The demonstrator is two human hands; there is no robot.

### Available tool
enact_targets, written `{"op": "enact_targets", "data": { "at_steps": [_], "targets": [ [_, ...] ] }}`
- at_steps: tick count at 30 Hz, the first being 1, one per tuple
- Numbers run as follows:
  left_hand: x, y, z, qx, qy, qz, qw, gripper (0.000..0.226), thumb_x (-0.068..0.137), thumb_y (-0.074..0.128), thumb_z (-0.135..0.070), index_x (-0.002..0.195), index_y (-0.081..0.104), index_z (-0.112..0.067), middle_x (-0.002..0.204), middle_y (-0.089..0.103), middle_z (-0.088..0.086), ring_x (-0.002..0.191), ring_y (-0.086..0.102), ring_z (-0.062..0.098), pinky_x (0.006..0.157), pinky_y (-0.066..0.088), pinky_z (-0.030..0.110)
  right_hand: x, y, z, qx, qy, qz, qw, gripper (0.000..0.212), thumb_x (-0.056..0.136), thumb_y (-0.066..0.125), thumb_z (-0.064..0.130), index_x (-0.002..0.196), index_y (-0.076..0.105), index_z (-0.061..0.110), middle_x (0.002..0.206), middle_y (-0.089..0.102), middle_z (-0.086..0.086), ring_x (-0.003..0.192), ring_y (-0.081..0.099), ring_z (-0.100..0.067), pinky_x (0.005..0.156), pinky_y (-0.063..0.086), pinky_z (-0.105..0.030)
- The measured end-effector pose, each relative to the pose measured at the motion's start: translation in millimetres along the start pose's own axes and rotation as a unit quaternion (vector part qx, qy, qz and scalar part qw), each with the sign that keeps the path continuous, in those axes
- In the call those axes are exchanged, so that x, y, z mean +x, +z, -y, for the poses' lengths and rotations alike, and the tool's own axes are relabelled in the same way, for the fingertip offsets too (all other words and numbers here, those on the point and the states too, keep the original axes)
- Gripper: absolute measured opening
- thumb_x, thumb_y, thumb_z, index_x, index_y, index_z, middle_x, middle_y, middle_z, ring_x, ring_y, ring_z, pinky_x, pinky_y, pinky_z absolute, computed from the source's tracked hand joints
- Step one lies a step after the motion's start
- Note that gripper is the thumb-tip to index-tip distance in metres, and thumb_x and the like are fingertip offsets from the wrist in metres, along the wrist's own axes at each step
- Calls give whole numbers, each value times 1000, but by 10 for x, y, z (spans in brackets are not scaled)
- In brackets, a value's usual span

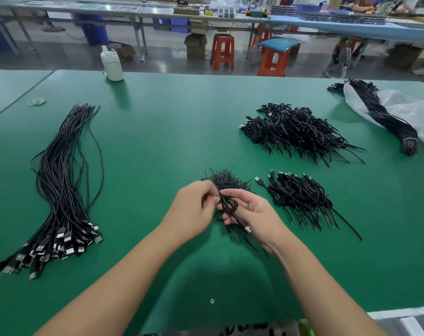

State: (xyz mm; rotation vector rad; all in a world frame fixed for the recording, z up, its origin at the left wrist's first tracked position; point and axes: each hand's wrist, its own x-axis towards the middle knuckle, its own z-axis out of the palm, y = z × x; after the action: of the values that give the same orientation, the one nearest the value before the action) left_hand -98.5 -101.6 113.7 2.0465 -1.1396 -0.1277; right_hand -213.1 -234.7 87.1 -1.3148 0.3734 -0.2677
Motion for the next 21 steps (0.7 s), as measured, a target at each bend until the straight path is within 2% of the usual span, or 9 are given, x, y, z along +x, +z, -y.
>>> {"op": "enact_targets", "data": {
  "at_steps": [3, 5, 8, 10, 11, 13, 15, 18, 21],
  "targets": [
    [40, -7, -13, -68, -100, 48, 991, 17, 89, 65, -14, 75, 59, -21, 61, 64, 5, 63, 62, 23, 63, 48, 31, -12, -11, -2, -26, -6, -2, 1000, 34, 92, 53, -15, 114, 67, 7, 85, 73, -7, 69, 64, -16, 67, 55, -23],
    [39, 0, -24, -63, -99, 53, 992, 17, 89, 66, -14, 75, 58, -20, 60, 62, 5, 63, 61, 25, 63, 47, 32, -12, -8, 1, -77, -27, -31, 996, 23, 91, 61, -8, 106, 71, 7, 73, 69, 2, 59, 54, -11, 59, 48, -17],
    [-8, 26, -74, 18, -1, 16, 1000, 15, 90, 61, -13, 78, 55, -20, 70, 54, -6, 66, 50, 17, 63, 39, 30, -8, -22, 10, -145, -48, -65, 986, 8, 92, 67, 12, 90, 74, 10, 67, 61, 1, 53, 47, -13, 55, 42, -17],
    [-46, 64, -90, 90, 61, 15, 994, 10, 92, 56, -11, 84, 53, -16, 81, 51, -1, 71, 51, 24, 66, 42, 36, 7, -18, -5, -141, -34, -66, 987, 16, 95, 63, 18, 85, 73, 9, 61, 53, -7, 51, 44, -16, 53, 41, -22],
    [-62, 75, -99, 128, 86, 17, 988, 9, 90, 55, -8, 85, 52, -15, 83, 50, 2, 70, 51, 28, 63, 43, 38, 19, -13, -16, -132, -23, -69, 989, 20, 97, 61, 19, 87, 73, 6, 59, 48, -10, 49, 41, -16, 51, 39, -24],
    [-89, 89, -106, 189, 152, 10, 970, 16, 77, 55, 3, 82, 54, -12, 79, 49, 5, 62, 50, 30, 55, 40, 36, 42, -18, -39, -120, -1, -74, 990, 27, 98, 59, 20, 92, 71, -3, 55, 40, -10, 45, 36, -15, 47, 37, -25],
    [-108, 101, -121, 234, 224, -6, 946, 21, 69, 44, 1, 79, 58, -11, 72, 50, 4, 57, 48, 26, 52, 38, 33, 49, -62, -58, -110, 19, -69, 991, 37, 99, 59, 21, 93, 62, -16, 51, 36, -5, 43, 33, -12, 42, 36, -22],
    [-116, 150, -98, 259, 268, -14, 928, 32, 69, 37, -3, 84, 64, -11, 72, 51, 3, 59, 48, 23, 53, 42, 33, 40, -127, -62, -110, 47, -53, 991, 44, 98, 59, 23, 89, 54, -19, 59, 38, -8, 44, 32, -9, 42, 32, -20],
    [-76, 215, -37, 274, 287, -10, 918, 28, 69, 47, -1, 86, 65, -12, 74, 53, 3, 62, 49, 23, 56, 44, 34, 48, -155, -61, -107, 71, -37, 991, 38, 98, 59, 23, 84, 56, -13, 68, 42, -13, 48, 36, -14, 45, 33, -24]
  ]
}}
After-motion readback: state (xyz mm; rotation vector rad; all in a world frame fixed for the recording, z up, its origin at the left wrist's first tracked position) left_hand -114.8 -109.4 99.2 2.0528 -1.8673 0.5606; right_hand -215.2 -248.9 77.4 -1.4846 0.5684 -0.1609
